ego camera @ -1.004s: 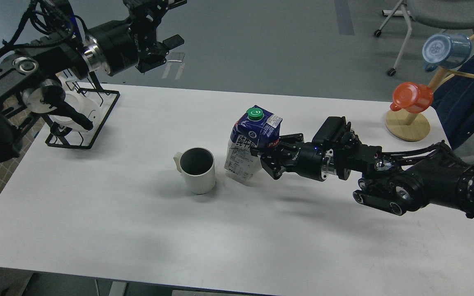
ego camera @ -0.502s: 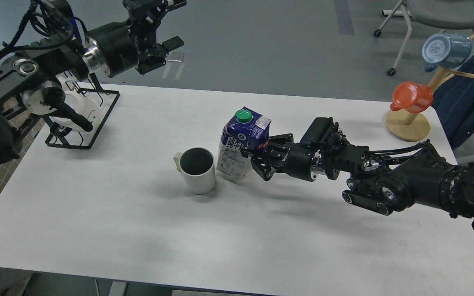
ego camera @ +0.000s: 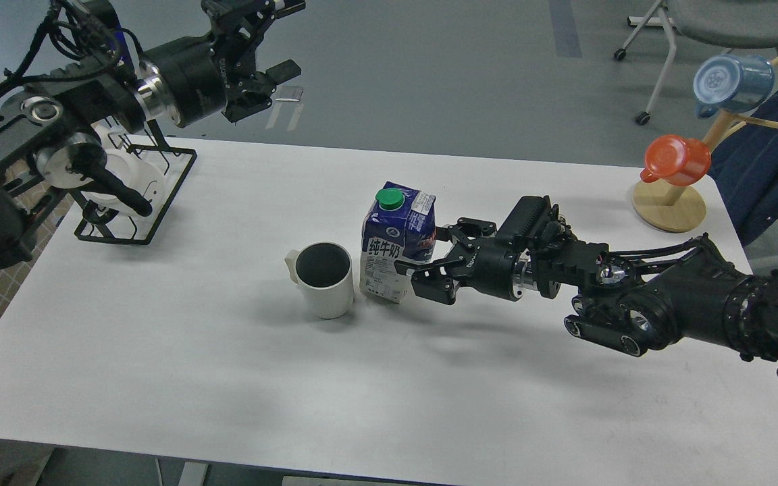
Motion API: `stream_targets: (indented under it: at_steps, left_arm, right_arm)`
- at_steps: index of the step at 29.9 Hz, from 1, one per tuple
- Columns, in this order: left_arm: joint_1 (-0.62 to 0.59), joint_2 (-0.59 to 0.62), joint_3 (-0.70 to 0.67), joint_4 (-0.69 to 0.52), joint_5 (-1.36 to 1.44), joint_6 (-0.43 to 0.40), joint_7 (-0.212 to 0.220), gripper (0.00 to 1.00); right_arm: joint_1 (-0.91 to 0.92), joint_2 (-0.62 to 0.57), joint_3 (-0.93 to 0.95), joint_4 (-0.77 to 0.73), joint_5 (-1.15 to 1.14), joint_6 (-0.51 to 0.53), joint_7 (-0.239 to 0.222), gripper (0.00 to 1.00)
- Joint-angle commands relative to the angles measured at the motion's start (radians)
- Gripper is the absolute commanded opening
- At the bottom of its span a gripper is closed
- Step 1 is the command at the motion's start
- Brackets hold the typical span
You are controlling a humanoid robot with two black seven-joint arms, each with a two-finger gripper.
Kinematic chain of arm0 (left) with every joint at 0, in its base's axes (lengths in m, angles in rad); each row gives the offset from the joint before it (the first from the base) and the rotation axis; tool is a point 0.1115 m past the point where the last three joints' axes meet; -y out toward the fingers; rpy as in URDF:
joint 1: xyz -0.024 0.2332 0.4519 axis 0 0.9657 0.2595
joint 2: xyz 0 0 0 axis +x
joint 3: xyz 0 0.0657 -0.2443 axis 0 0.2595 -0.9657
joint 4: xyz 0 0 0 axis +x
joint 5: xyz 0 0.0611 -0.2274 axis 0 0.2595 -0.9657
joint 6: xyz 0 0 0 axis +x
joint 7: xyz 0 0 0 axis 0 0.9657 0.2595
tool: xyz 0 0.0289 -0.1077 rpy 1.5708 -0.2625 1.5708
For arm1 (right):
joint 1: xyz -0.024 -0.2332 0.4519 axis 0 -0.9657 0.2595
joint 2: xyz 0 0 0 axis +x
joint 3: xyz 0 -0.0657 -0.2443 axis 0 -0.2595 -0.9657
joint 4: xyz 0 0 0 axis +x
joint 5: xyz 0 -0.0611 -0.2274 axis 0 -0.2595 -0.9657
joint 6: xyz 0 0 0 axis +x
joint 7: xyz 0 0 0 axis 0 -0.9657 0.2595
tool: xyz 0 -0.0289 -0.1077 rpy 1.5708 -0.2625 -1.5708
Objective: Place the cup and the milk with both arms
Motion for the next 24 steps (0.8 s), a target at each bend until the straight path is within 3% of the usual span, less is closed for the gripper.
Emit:
stream_targets:
  at_steps: [1, 14, 20, 24]
  left_arm:
    - [-0.001, 0.0, 0.0, 0.0, 0.0, 0.0, 0.0, 0.95]
    - [0.001, -0.005, -0.002, 0.0, 0.001, 0.0, 0.003, 0.95]
    - [0.003, -0.003, -0.003, 0.002, 0.001, 0.0, 0.003, 0.95]
    - [0.003, -0.003, -0.005, 0.003, 0.001, 0.0, 0.001, 0.96]
  right_arm:
    - [0.0, -0.009, 0.0, 0.008, 0.0, 0.0, 0.0, 0.92]
    - [0.06, -0.228, 0.002, 0.278, 0.0, 0.0, 0.0, 0.93]
    - [0.135, -0.469, 0.002, 0.544, -0.003, 0.0, 0.0, 0.93]
    - [0.25, -0.705, 0.018, 0.73, 0.0, 0.0, 0.0, 0.93]
